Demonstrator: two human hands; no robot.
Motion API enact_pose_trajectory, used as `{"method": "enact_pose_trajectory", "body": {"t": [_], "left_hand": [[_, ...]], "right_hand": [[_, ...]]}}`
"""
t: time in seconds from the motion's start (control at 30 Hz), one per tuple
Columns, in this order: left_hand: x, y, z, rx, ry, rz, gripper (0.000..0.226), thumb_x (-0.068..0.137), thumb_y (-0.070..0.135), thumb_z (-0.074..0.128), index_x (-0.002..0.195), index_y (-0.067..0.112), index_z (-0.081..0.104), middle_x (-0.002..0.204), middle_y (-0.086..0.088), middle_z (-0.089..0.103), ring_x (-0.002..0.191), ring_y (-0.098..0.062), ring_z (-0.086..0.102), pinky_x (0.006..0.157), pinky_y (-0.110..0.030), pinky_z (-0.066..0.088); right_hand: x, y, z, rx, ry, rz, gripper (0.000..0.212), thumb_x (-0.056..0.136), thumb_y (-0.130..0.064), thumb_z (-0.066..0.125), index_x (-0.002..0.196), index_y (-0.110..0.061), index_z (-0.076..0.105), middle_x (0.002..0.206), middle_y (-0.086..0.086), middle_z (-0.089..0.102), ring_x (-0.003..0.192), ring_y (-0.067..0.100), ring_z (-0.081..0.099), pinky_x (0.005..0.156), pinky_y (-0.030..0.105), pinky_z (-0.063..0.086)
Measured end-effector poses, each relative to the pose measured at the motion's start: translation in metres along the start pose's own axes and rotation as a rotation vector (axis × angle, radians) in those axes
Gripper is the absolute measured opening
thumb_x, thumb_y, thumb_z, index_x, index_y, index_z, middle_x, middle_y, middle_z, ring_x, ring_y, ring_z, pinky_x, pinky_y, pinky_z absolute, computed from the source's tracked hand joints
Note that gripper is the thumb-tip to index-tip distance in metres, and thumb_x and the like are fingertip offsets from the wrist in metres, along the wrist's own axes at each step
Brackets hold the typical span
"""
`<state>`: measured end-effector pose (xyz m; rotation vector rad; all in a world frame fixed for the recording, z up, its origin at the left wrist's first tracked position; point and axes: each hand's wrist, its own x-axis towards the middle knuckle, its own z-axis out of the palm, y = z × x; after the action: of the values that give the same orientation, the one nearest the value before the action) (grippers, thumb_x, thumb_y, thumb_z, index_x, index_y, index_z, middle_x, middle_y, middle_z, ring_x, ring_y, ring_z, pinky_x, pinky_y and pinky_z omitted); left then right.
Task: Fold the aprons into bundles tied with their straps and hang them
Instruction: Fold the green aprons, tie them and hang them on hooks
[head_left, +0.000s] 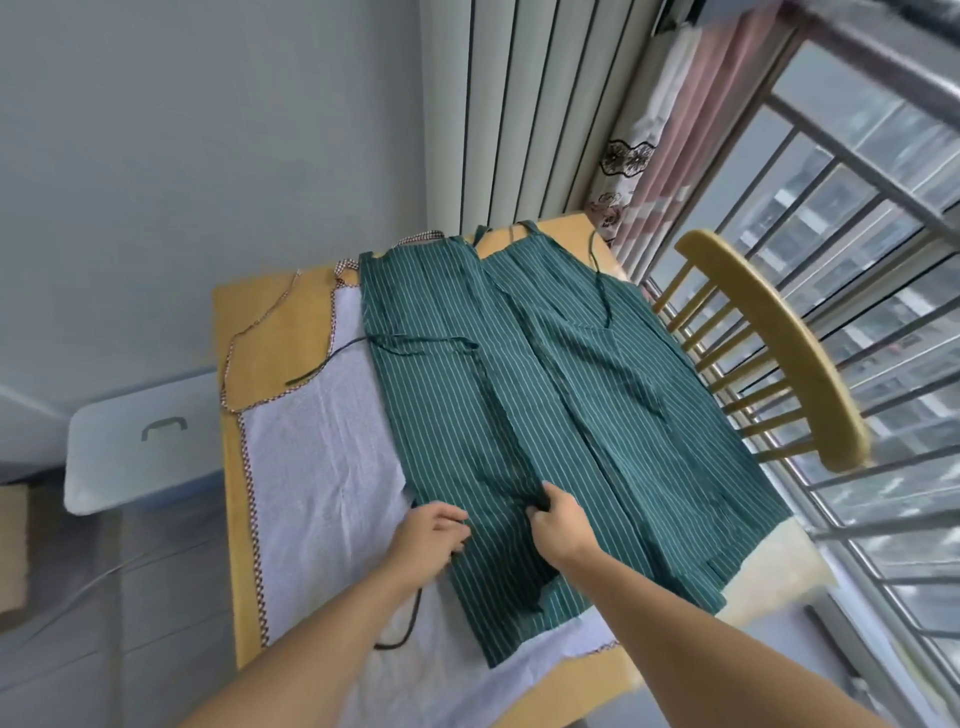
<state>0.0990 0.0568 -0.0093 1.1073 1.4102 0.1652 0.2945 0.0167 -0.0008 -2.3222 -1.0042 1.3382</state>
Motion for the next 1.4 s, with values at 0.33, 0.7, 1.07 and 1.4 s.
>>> {"method": "enact_pose_trajectory", "body": {"t": [0.33,0.7,1.07,1.4], "left_hand": [[0.052,0.027,0.02,-0.152,0.394,-0.165,0.044,0.09,0.05,0.066,0.117,0.015,0.066,0.092,-0.006,0.073,0.08,-0.027,0.068,0.079,-0.041,0.059],[0.047,0.048,0.087,-0.172,-0.083,-0.251,0.024,0.093,0.035,0.073,0.105,0.017,0.063,0.107,0.0,0.071,0.097,-0.018,0.067,0.081,-0.035,0.056],[0.043,0.053,0.117,-0.286,-0.151,-0.242,0.059,0.072,0.041,0.09,0.122,0.021,0.064,0.112,0.004,0.076,0.106,-0.017,0.07,0.089,-0.04,0.059],[0.014,0.05,0.127,-0.194,-0.405,-0.263,0.061,0.073,0.025,0.089,0.127,0.021,0.061,0.124,0.004,0.071,0.115,-0.012,0.065,0.102,-0.033,0.05]], "right_hand": [[0.001,0.053,-0.129,0.284,0.446,0.031,0.046,0.101,0.0,0.035,0.136,-0.021,0.056,0.076,0.014,0.065,0.048,0.02,0.039,0.039,0.026,0.028],[0.052,0.082,-0.164,0.242,0.123,0.264,0.038,0.099,-0.027,0.067,0.118,0.003,0.056,0.091,0.008,0.066,0.087,0.03,0.064,0.084,0.043,0.053],[0.06,0.133,-0.179,-0.106,0.416,0.068,0.042,0.107,-0.036,0.041,0.148,-0.03,0.036,0.131,0.004,0.063,0.095,0.026,0.069,0.071,0.04,0.058],[0.073,0.144,-0.196,-0.278,0.217,0.328,0.048,0.086,-0.059,0.071,0.091,-0.011,0.064,0.075,0.003,0.067,0.063,0.019,0.065,0.06,0.035,0.06]]}}
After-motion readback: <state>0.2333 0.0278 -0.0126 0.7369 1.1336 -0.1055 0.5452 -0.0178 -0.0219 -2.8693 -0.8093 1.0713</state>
